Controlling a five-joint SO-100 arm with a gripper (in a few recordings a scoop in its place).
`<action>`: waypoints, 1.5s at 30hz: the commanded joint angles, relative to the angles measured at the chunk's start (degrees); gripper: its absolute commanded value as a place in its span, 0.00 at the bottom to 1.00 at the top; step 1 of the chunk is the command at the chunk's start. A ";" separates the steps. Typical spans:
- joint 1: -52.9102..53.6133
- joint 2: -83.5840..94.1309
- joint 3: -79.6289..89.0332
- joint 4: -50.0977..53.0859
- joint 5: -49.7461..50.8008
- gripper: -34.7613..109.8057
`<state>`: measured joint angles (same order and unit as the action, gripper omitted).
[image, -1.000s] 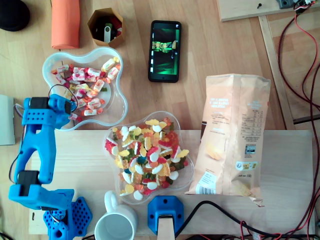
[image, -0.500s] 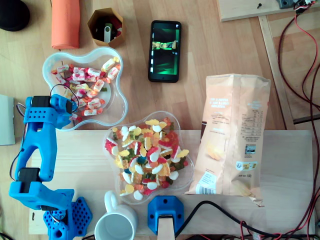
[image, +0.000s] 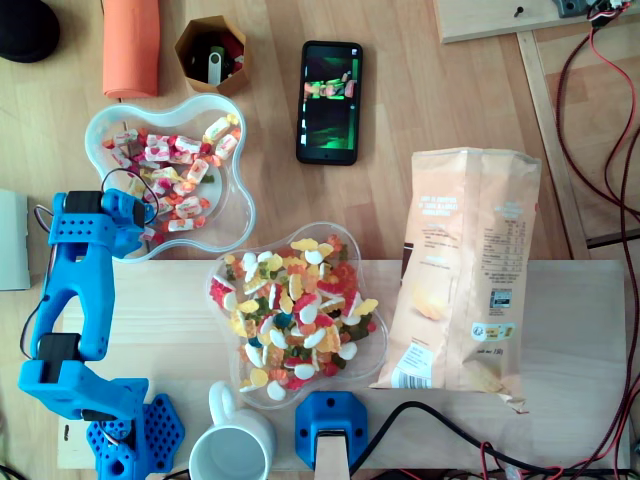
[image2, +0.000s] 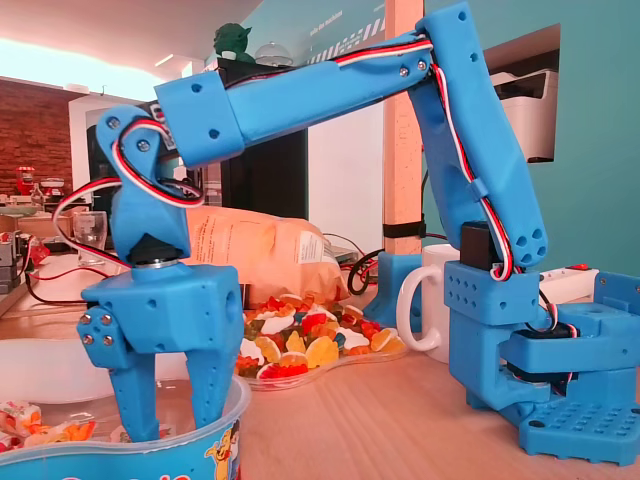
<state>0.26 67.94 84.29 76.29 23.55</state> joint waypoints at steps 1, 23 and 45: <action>-1.23 1.49 -1.67 0.00 0.62 0.35; -1.14 -3.16 -1.67 -6.68 -0.18 0.26; -0.26 13.89 -4.31 -6.50 0.79 0.21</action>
<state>0.26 74.36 83.23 69.52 23.73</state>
